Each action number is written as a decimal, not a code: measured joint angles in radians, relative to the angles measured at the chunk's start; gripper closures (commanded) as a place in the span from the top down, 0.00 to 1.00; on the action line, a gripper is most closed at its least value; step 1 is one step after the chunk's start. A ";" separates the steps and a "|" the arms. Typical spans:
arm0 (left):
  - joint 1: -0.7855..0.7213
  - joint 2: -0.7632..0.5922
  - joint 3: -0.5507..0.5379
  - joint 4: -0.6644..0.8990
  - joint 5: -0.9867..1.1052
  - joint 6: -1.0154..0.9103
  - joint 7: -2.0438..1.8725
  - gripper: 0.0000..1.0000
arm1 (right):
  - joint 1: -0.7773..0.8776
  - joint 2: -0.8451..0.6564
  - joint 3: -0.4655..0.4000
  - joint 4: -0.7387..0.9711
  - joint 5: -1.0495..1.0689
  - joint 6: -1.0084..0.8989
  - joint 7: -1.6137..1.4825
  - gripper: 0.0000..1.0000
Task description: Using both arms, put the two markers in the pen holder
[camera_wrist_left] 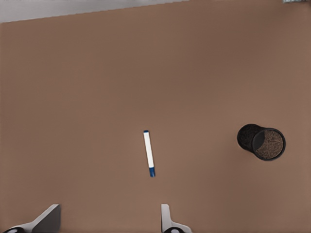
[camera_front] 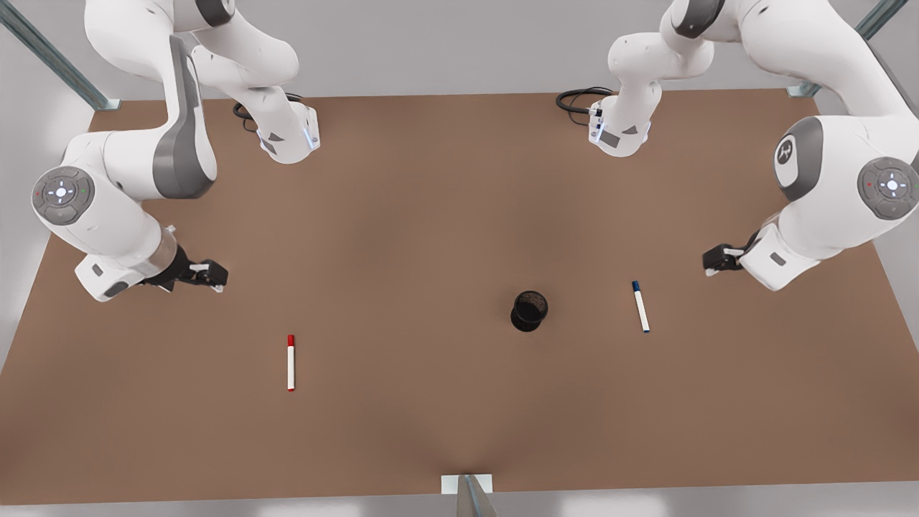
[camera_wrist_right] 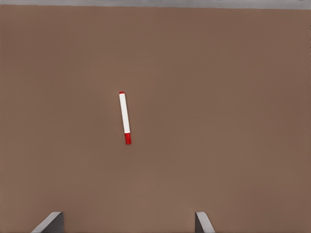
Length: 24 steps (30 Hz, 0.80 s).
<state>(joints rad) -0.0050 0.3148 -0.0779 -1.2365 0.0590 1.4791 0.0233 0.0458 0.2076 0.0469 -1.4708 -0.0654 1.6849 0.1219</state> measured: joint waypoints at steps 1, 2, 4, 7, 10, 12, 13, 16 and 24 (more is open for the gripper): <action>0.000 0.003 0.000 0.000 0.001 0.001 0.001 1.00 | 0.000 0.003 0.000 0.000 -0.001 0.008 0.007 1.00; -0.002 0.013 0.000 0.000 0.002 0.003 0.002 1.00 | 0.000 0.005 -0.001 -0.003 -0.001 0.018 0.013 1.00; -0.009 0.058 0.000 -0.004 0.001 0.018 0.000 1.00 | 0.000 0.018 -0.001 -0.005 -0.002 0.038 0.024 1.00; -0.021 0.112 0.000 -0.210 -0.007 0.164 -0.039 1.00 | 0.006 0.089 0.000 -0.011 -0.003 0.085 0.039 1.00; -0.013 0.165 0.002 -0.370 -0.011 0.366 -0.079 1.00 | 0.004 0.254 0.001 -0.017 -0.005 0.204 0.051 1.00; -0.009 0.198 0.003 -0.424 -0.013 0.484 -0.105 1.00 | -0.004 0.361 0.000 -0.004 -0.006 0.293 0.057 1.00; -0.007 0.207 0.003 -0.449 -0.014 0.536 -0.116 1.00 | -0.006 0.426 -0.001 0.018 -0.007 0.338 0.060 1.00; 0.001 0.207 0.004 -0.554 -0.014 0.679 -0.147 1.00 | 0.004 0.545 0.001 0.044 -0.009 0.462 0.068 1.00; 0.023 0.242 0.005 -0.647 -0.013 0.921 -0.208 0.70 | 0.041 0.658 0.001 0.079 -0.010 0.652 0.085 0.96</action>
<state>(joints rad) 0.0184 0.5564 -0.0728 -1.8835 0.0460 2.4001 -0.1848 0.0871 0.8660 0.0479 -1.3919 -0.0751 2.3366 0.2067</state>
